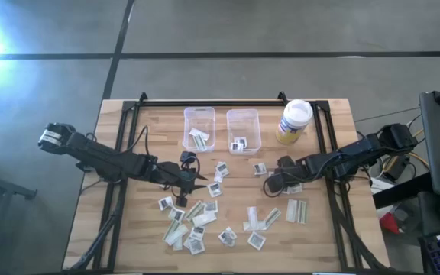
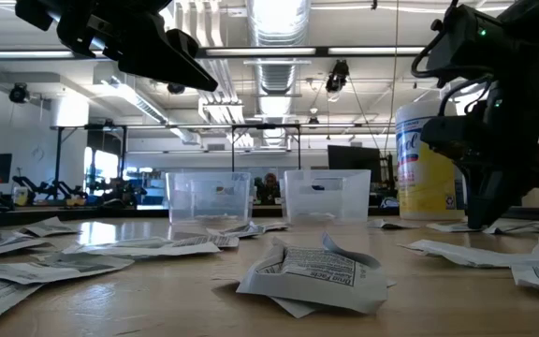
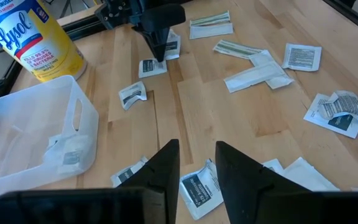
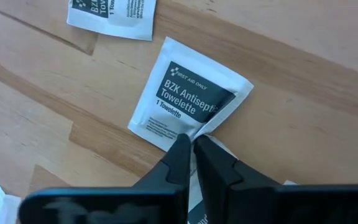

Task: Pick & Place First Aid Supplies
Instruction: Put the gray towelette pack into the right transparent bin

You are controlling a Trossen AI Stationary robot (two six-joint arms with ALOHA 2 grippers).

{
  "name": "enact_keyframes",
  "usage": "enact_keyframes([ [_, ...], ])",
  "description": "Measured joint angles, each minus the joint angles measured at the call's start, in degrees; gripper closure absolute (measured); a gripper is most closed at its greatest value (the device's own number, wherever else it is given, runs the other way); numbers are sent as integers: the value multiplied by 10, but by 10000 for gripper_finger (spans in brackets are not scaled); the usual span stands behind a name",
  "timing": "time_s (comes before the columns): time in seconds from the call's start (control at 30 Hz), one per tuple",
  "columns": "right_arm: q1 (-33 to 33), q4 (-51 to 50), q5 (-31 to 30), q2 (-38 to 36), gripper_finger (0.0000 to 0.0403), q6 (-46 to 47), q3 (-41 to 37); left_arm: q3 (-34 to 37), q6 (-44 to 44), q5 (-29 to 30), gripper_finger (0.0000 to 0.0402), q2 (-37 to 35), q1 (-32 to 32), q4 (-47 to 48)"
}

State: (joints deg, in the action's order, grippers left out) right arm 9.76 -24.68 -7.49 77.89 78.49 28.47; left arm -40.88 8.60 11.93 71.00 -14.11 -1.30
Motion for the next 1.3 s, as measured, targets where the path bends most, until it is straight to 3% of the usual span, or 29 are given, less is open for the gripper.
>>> enact_keyframes([
  [0.43, -1, -6, -3, -56, 394, -85, 31, 0, 0, 0, 301, 0, 0, 1],
  [0.7, -1, -2, -22, -77, 394, -158, 91, 0, 0, 0, 301, 0, 0, 1],
  [1.07, -4, -2, -190, -76, 394, -334, 226, 0, 0, 0, 304, 0, 0, 0],
  [1.3, -37, -3, -239, -76, 394, -439, 297, 0, 0, 0, 303, 0, 0, 0],
])
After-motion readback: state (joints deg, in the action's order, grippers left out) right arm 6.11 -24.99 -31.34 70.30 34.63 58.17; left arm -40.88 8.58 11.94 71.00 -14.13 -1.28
